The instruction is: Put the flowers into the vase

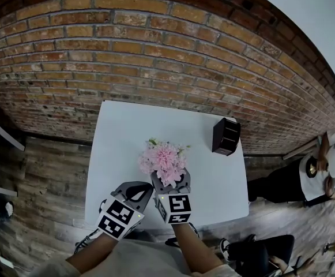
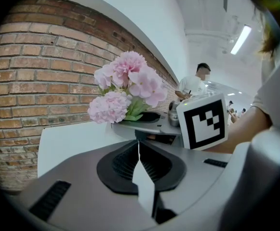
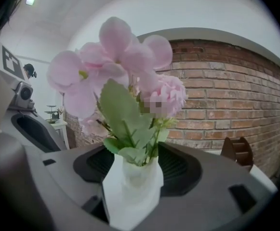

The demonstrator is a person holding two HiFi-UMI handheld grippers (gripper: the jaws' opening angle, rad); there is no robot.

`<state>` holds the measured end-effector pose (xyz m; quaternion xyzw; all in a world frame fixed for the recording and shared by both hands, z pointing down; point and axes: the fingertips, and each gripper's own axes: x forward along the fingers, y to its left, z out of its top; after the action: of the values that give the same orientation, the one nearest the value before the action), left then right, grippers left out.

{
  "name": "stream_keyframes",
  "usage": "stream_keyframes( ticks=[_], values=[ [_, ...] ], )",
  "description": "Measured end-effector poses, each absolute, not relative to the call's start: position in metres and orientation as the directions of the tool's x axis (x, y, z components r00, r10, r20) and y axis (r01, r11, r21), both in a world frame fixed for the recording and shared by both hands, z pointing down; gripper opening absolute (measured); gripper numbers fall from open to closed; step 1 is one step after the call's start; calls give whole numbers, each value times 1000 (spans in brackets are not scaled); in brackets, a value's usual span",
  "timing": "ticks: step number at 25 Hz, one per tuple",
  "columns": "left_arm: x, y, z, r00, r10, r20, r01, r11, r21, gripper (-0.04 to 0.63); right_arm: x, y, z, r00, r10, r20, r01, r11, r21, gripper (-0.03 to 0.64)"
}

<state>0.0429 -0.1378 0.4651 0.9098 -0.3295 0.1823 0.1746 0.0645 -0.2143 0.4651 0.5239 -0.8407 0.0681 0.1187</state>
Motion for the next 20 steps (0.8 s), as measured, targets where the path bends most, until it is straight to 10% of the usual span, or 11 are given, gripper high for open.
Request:
stream_keyframes(
  ticks=[16,20],
  values=[
    [45,-133,466,718,-537,442,-662,-724,194,9,86,-195,480,-367,-886,284,-928,371,-42,265],
    [46,-131,464,723,-534,438,-656,-729,195,9,97,-190,483,-315,-899,303,-945,326,-18,129]
  ],
)
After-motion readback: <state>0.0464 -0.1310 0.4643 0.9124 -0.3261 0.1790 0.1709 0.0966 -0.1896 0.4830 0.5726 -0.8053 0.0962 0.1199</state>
